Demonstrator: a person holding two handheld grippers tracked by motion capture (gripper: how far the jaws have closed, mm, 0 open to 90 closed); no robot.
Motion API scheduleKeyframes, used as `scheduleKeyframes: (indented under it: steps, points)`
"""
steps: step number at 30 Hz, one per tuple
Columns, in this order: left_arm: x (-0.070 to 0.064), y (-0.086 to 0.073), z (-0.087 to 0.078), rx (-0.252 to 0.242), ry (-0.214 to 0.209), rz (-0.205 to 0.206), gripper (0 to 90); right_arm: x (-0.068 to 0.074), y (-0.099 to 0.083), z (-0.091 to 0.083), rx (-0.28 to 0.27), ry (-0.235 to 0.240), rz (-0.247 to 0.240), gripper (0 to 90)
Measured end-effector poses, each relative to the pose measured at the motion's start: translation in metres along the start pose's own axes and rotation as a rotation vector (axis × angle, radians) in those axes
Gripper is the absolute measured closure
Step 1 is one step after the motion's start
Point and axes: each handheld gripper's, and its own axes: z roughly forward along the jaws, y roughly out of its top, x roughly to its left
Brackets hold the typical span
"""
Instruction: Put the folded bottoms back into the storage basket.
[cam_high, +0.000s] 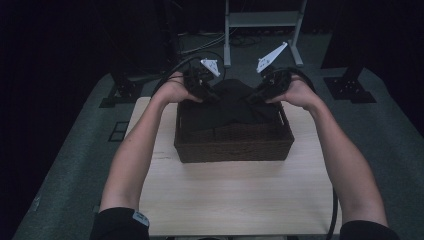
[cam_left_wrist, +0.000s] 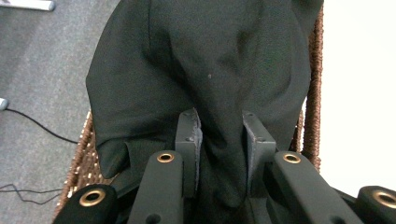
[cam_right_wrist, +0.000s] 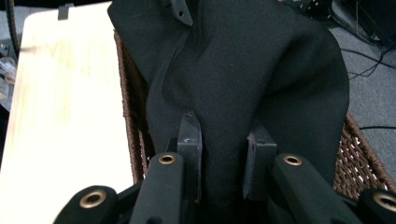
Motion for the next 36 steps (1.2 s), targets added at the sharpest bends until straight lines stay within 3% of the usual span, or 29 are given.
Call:
scheduleKeyframes:
  steps: [4,14,21,31,36]
  points:
    - [-0.002,-0.003,0.008,0.029,-0.001,0.001,72.0,0.002,0.0,0.008,0.037,0.007,-0.012,72.2]
    - [-0.003,-0.008,0.012,0.014,-0.003,-0.012,72.1,0.0,-0.003,0.013,0.043,0.01,-0.009,72.1]
    - [-0.005,-0.016,0.018,0.04,-0.003,-0.01,72.0,0.002,-0.008,0.025,0.047,0.025,0.008,72.1]
    - [-0.006,-0.022,0.026,0.026,-0.002,-0.027,72.1,0.0,-0.013,0.032,0.051,0.027,0.015,72.1]
    - [-0.006,-0.023,0.031,0.043,-0.003,-0.02,72.1,0.0,-0.018,0.036,0.052,0.027,0.022,72.1]
